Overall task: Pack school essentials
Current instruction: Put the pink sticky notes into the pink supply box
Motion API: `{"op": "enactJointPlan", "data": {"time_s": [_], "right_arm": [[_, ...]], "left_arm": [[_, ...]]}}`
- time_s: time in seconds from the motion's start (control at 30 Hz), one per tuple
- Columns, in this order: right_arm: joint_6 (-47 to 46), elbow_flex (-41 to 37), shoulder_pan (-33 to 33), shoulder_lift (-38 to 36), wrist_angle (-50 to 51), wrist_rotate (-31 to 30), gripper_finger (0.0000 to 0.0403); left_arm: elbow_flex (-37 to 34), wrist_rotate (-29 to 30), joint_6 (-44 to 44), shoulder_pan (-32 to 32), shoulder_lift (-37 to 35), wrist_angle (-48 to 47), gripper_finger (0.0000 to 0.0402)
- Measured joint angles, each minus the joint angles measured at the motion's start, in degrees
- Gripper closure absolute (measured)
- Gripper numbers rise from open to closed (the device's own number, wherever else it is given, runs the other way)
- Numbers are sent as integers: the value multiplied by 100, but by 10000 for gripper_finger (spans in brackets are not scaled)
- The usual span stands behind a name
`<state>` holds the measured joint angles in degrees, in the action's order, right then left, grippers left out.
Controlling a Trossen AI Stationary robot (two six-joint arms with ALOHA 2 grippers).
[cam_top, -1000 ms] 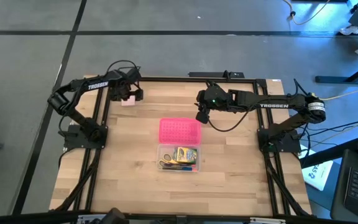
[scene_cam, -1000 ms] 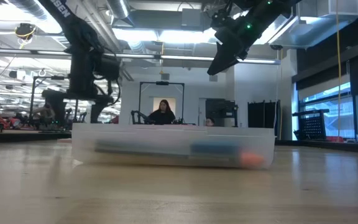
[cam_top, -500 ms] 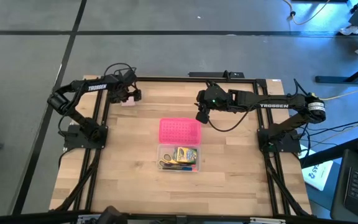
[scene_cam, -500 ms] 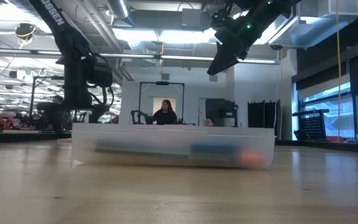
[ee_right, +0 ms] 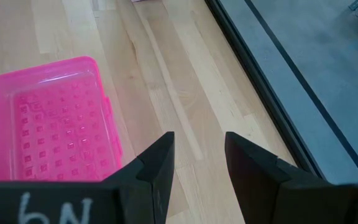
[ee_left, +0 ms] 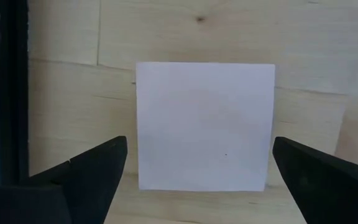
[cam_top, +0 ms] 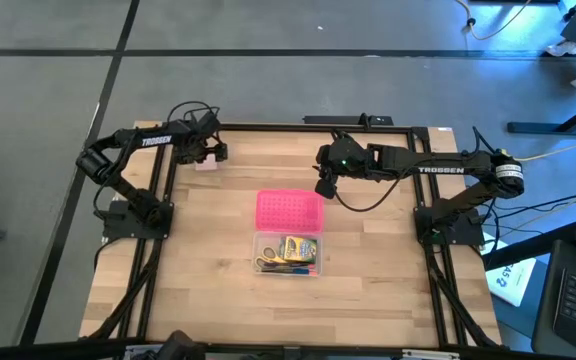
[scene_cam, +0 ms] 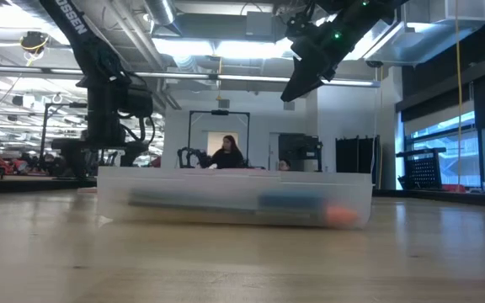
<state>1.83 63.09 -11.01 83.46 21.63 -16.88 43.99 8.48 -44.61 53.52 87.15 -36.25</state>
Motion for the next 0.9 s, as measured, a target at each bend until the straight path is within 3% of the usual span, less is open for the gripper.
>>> {"op": "enactJointPlan", "data": {"time_s": [0.9], "right_arm": [[0,0,0,0,0,0,259]], "left_arm": [[2,155,-25,-81,148,118,4]]}}
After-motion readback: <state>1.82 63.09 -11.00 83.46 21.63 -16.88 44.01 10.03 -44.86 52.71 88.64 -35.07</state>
